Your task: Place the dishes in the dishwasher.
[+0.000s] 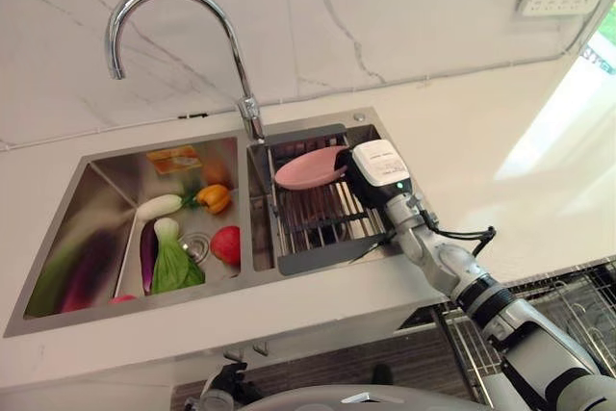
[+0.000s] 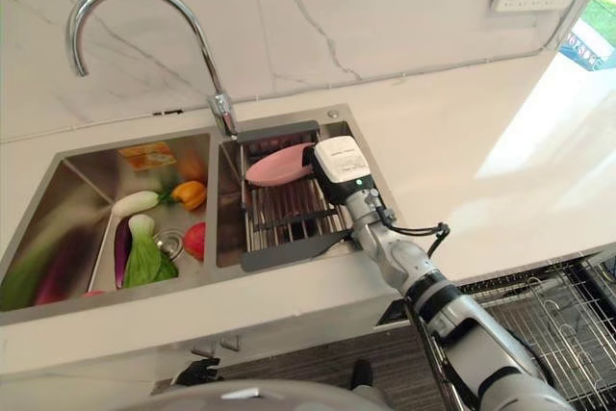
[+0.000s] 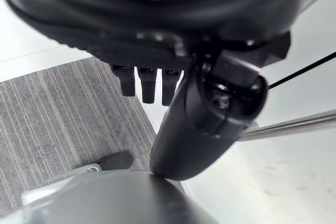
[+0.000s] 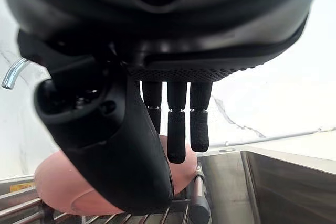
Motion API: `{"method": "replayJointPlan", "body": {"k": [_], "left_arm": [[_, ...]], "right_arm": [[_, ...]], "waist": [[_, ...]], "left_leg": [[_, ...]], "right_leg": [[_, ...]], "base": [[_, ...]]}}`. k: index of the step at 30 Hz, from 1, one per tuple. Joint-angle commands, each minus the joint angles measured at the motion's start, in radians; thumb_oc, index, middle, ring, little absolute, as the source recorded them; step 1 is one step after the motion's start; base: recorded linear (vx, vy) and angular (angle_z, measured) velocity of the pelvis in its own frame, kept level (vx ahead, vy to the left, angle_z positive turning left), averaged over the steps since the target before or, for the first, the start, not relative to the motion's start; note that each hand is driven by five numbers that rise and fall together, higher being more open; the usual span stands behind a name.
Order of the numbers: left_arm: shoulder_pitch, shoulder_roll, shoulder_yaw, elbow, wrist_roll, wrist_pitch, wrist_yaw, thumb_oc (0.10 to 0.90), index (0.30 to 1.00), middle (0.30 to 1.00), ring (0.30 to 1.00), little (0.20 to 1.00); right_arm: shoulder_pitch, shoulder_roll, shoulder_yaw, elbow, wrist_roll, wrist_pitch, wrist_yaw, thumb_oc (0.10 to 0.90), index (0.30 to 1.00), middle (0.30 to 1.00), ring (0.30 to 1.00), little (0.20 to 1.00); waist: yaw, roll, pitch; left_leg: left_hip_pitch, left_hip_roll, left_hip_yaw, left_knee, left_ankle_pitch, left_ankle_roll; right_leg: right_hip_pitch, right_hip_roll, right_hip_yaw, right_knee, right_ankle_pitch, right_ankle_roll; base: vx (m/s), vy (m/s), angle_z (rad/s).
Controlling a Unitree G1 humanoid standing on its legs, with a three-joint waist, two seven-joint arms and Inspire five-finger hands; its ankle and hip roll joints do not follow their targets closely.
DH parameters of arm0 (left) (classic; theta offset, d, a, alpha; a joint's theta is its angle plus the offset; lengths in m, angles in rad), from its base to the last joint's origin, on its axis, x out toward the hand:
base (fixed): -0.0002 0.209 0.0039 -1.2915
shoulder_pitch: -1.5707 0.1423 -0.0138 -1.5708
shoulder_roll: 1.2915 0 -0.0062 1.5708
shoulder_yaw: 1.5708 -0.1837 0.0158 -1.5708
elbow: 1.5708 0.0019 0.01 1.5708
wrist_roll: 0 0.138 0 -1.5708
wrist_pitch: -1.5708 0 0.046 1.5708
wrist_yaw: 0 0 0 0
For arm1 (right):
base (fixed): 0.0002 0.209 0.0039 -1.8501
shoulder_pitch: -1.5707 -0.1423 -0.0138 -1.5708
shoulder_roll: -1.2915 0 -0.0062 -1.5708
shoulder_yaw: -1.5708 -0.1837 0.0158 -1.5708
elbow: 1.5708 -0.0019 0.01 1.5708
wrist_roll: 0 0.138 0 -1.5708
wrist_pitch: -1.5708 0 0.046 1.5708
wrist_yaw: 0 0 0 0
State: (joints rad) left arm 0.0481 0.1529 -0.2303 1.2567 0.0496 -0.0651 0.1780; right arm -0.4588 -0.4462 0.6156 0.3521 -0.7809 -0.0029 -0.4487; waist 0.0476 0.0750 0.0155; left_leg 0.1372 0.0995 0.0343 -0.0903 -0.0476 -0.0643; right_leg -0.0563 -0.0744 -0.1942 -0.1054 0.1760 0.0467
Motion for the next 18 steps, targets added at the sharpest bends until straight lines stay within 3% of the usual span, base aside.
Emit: {"method": "replayJointPlan", "body": {"k": [1,11,18], "left_arm": [[-0.057,0.001,-0.071,0.063,-0.004,-0.022,0.01,0.8,0.9,0.9,0.9,0.9],[-0.043,0.008,-0.051,0.069,0.011,-0.011,0.024,0.8,0.9,0.9,0.9,0.9],[-0.042,0.013,-0.043,0.062,0.021,-0.01,0.024,0.8,0.9,0.9,0.9,0.9]], "right_arm": [[-0.084,0.04,-0.127,-0.112,0.066,-0.036,-0.132,0.4,0.3,0.3,0.3,0.3],[-0.062,0.001,-0.271,-0.293,0.166,-0.063,-0.188,0.4,0.3,0.3,0.3,0.3],[-0.055,-0.038,-0.342,-0.362,0.165,-0.059,-0.203,0.4,0.3,0.3,0.3,0.3]], "waist": [[0.01,-0.11,0.01],[-0.004,-0.108,0.003],[-0.01,-0.107,0.001]], "left_leg": [[-0.016,-0.037,-0.052,0.003,-0.044,0.015],[-0.005,-0.035,-0.042,0.003,-0.048,0.017],[-0.002,-0.033,-0.038,0.003,-0.05,0.017]], "right_leg": [[0.156,-0.106,0.037,0.018,-0.201,0.092],[0.157,-0.102,0.051,0.018,-0.202,0.089],[0.157,-0.099,0.057,0.018,-0.203,0.088]], "base": [[0.0,0.0,0.0],[0.0,-0.002,-0.01],[0.0,-0.001,0.0]]}}
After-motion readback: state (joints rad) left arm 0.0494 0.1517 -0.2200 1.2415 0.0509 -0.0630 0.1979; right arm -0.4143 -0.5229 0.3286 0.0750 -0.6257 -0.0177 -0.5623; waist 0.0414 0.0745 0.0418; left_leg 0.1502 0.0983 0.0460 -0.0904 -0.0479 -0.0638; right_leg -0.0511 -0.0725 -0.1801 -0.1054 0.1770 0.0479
